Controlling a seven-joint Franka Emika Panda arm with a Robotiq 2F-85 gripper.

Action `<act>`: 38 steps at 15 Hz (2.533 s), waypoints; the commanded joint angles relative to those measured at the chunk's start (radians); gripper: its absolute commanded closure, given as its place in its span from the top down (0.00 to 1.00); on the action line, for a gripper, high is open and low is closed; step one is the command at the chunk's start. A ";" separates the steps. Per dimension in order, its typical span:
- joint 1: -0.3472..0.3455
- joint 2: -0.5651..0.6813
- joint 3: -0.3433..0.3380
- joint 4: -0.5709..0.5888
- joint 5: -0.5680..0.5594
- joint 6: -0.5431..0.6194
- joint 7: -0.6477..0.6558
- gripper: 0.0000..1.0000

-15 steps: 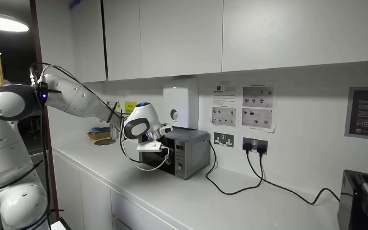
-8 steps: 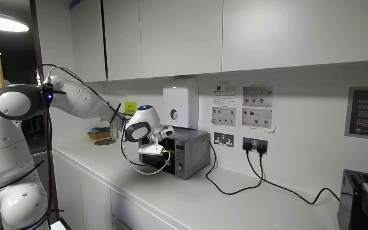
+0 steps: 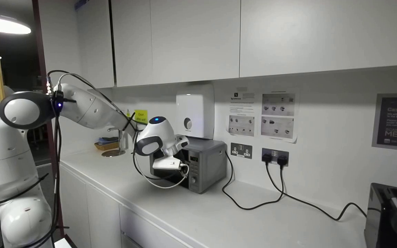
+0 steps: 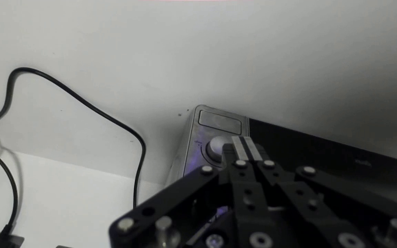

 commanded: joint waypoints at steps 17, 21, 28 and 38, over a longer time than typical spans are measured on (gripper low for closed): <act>0.012 0.063 -0.002 0.026 0.242 0.092 -0.326 0.01; 0.021 0.076 0.000 0.031 0.290 0.126 -0.346 0.00; 0.041 0.108 0.013 0.047 0.418 0.214 -0.363 0.00; 0.043 0.179 0.032 0.084 0.517 0.294 -0.377 0.00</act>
